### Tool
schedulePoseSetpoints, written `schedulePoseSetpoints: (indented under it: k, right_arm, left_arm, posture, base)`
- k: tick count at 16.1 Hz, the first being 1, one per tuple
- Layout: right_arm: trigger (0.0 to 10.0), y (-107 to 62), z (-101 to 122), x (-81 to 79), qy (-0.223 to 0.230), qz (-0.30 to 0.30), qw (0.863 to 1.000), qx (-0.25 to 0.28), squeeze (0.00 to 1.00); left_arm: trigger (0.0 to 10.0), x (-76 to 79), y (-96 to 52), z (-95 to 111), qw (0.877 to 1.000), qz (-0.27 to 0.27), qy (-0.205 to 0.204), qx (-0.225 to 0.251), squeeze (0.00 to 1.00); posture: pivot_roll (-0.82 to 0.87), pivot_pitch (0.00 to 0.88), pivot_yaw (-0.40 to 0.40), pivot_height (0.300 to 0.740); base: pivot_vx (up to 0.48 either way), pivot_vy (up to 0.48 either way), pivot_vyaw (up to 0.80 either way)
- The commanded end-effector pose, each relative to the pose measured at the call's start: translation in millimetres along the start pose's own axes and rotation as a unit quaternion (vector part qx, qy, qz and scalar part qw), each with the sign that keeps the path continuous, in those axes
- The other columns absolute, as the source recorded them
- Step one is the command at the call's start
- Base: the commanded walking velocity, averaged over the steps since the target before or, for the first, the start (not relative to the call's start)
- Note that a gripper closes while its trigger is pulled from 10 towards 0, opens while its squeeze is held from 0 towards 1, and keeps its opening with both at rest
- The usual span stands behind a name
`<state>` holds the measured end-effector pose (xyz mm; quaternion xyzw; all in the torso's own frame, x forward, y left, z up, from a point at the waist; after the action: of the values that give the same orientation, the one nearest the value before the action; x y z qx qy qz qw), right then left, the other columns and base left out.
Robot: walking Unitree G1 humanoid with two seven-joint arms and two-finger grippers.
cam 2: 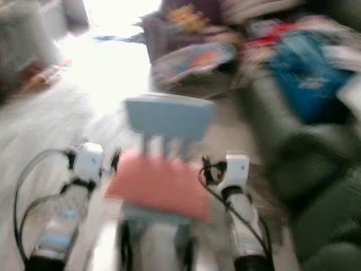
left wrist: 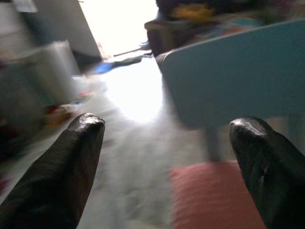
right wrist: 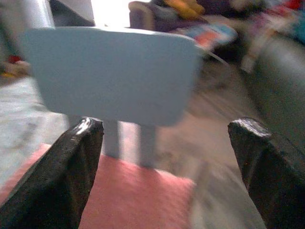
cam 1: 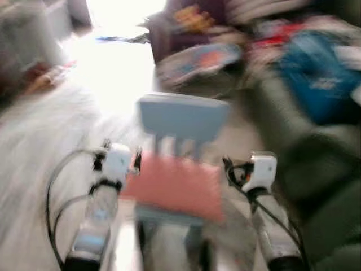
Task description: Move the pillow to the sofa
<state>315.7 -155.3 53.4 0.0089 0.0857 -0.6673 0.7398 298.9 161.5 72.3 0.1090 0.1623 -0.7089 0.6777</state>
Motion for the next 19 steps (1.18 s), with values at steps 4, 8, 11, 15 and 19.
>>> schedulePoseSetpoints:
  k: [4,8,11,15,19]
  right_arm:
    - [10.0,-1.3,-3.6,-2.4,0.008,0.007,1.0,-0.006,0.0]
    - [10.0,-0.7,-3.7,-3.6,0.007,0.011,1.0,-0.007,0.0]
    - [10.0,-0.3,-3.8,-4.0,0.006,0.012,1.0,-0.007,0.0]
    - [10.0,1.2,-3.3,-6.4,0.004,0.02,1.0,-0.007,0.0]
    - [10.0,1.4,-1.1,-5.9,0.008,0.018,1.0,-0.002,0.0]
  left_arm:
    - [10.0,-9.9,2.7,-9.2,0.999,0.021,0.02,-0.022,0.0]
    - [10.0,-8.1,3.2,-9.1,0.999,0.023,0.019,-0.024,0.0]
    - [10.0,-12.7,4.7,-8.9,0.999,0.04,0.021,-0.026,0.0]
    - [10.0,-10.2,6.7,-11.1,0.999,0.033,0.008,-0.035,0.0]
    - [10.0,-6.8,7.2,-8.7,0.999,0.034,0.007,-0.033,0.0]
  posture:
    - [0.05,0.0,-0.042,0.642]
    - [0.05,0.0,-0.043,0.642]
    - [0.05,0.0,-0.044,0.607]
    - [0.05,0.0,-0.043,0.552]
    - [0.04,0.0,-0.04,0.532]
  base:
    - [0.0,0.0,0.0]
    - [0.0,0.0,0.0]
    - [0.0,0.0,0.0]
    - [0.0,0.0,0.0]
    - [0.0,0.0,0.0]
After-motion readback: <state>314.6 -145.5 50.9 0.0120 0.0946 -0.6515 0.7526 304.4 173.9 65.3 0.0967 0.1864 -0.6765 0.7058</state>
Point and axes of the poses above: a point about 5 cm out from each wrist's last joint towards the gripper, its own y axis pointing out of the wrist towards the gripper, its own z axis along the axis of the wrist's last joint, x = y × z, the point moved 4 cm from there along y, pointing out of the wrist towards the gripper, and after that the axes turned 4 degrees about y, right-handed, at the moved point
